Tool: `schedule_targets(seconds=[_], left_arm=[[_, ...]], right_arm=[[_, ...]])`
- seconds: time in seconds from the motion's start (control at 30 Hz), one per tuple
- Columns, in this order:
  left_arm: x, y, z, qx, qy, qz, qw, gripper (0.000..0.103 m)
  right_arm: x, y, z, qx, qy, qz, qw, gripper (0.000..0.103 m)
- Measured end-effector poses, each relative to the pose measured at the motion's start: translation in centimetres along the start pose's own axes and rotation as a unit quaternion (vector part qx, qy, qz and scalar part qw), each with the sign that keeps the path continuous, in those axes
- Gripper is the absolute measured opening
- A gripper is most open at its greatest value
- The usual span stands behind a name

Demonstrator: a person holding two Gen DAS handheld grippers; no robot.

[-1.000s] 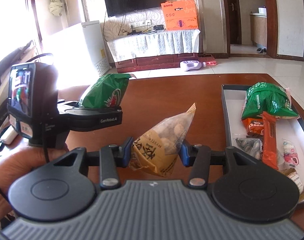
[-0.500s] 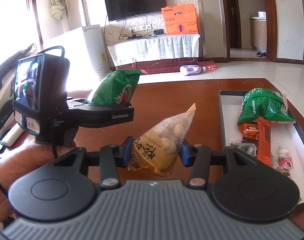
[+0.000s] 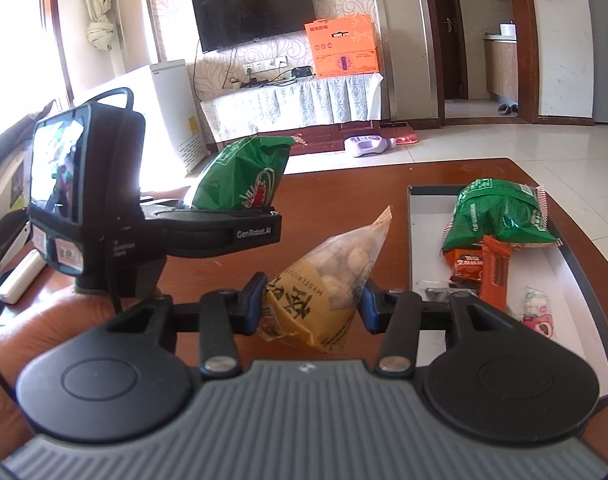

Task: Organize snacks
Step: 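Lift the green chip bag with the left tool while the right tool lifts the peanut bag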

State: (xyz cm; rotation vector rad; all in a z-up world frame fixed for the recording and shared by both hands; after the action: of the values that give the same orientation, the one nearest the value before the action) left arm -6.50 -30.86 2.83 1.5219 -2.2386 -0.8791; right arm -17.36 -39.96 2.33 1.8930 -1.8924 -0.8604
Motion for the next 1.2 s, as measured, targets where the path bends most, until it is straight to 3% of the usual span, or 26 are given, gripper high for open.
schedule_targets(seconds=[1.2], left_arm=[[7.7,0.1,-1.4,0.009,-0.024,0.069,0.9973,0.066]], right_arm=[[4.0,1.3,0.5,0.009,-0.023,0.047,0.999,0.05]])
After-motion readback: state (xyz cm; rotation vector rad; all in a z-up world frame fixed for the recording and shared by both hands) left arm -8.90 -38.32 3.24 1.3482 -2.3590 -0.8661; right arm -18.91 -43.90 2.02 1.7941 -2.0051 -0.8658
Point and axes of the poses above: each gripper's, at about its wrist camera, not at the fingertips, and y roughly against the way its jaws point, x to its right, z to its underside, the point moved 6 cm from there along -y, roughly the way its jaws point, and after that the axes turned 10 degrees about -x, right-handed, at the moved point
